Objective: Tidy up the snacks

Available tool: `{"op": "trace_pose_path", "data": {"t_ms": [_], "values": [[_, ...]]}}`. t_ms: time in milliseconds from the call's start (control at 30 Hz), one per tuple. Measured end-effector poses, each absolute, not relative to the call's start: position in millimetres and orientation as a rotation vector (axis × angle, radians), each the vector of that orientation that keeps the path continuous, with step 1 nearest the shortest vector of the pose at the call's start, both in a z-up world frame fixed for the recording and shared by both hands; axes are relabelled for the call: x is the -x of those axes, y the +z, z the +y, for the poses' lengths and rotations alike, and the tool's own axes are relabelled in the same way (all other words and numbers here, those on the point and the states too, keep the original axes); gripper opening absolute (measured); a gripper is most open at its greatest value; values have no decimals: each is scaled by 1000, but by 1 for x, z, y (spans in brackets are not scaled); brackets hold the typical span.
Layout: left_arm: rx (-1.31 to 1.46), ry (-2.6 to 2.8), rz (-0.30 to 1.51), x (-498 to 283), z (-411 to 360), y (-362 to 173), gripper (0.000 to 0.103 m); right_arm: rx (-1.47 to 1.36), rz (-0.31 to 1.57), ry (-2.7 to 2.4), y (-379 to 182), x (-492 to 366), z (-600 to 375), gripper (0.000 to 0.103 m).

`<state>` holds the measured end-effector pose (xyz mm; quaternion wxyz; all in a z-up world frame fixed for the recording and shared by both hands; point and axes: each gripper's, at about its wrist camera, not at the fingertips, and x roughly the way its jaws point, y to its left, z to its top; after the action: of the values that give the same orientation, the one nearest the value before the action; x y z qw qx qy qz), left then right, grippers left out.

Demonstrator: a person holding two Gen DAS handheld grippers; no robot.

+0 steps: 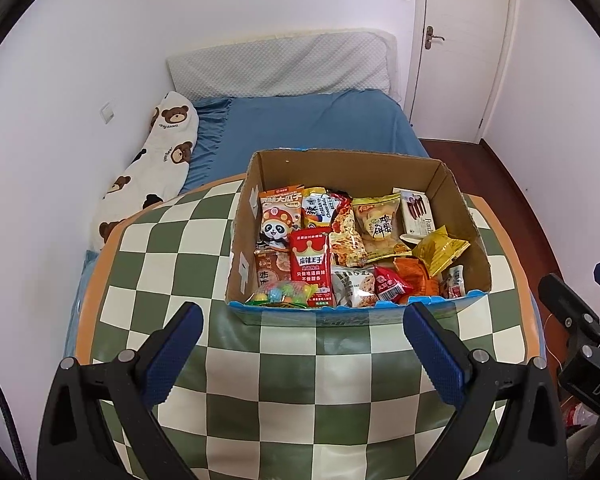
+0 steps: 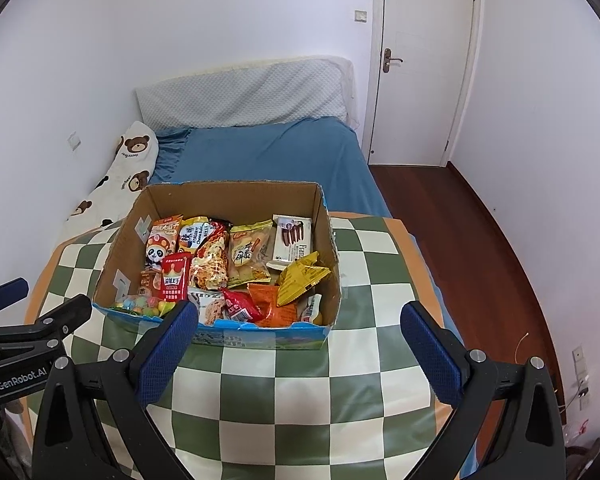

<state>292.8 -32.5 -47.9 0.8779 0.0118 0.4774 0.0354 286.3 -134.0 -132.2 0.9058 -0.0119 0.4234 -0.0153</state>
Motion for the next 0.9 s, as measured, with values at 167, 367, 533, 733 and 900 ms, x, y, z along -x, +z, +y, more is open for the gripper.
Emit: {"op": "trace_pose_path", "data": {"t_ms": [167, 367, 533, 733, 900], "values": [[-29, 67, 1002, -290, -36, -50, 103, 28, 877, -26, -132, -288, -134, 103], [-28, 59, 1001, -288, -39, -50, 103, 28, 877, -27, -133, -287, -134, 103], [-29, 58, 999, -288, -39, -49, 103, 25, 877, -26, -133, -287, -134, 103], [-28, 59, 996, -288, -40, -48, 103, 25, 875, -26, -132, -286, -135, 103], [-30, 58, 996, -288, -40, -48, 103, 21, 875, -28, -132, -285, -137, 103]]}}
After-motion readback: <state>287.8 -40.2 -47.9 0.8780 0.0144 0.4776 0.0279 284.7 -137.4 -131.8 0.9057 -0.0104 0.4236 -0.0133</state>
